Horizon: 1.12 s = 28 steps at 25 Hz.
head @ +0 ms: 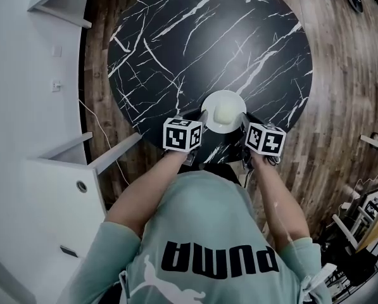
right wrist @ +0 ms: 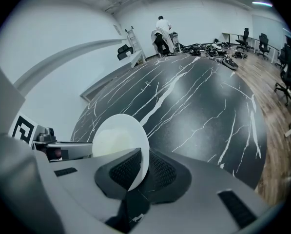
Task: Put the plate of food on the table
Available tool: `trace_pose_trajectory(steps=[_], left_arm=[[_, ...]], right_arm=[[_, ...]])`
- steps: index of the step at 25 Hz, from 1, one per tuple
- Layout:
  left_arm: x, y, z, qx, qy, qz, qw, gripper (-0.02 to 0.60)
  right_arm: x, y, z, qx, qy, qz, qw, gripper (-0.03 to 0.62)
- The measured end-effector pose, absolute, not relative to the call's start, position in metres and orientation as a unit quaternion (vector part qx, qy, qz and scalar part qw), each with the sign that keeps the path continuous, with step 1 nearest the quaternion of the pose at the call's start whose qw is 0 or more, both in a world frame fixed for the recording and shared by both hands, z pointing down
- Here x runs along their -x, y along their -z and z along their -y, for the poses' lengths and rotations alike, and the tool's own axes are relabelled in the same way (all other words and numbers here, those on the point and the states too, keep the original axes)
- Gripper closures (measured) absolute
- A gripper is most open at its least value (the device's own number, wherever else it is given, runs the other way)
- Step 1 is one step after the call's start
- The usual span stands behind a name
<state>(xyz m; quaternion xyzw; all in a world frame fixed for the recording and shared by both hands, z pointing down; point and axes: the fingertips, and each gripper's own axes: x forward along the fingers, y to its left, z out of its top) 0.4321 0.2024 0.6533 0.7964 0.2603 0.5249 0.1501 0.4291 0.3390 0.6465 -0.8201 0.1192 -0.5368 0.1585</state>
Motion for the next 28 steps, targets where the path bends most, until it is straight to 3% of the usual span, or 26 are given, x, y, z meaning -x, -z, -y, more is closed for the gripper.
trace_pose_trajectory(steps=[10, 17, 28], left_arm=[[-0.433, -0.662, -0.206, -0.803, -0.523, -0.26, 0.119, 0.517], [-0.434, -0.657, -0.196, -0.822, -0.506, -0.243, 0.099, 0.508], [-0.425, -0.574, -0.164, -0.889, -0.396, -0.204, 0.106, 0.535]], right_arm=[[-0.432, -0.656, -0.337, 0.818, 0.541, -0.128, 0.151, 0.543], [-0.436, -0.648, -0.354, 0.837, 0.526, -0.114, 0.105, 0.543], [-0.423, -0.571, -0.351, 0.888, 0.419, -0.161, 0.102, 0.548]])
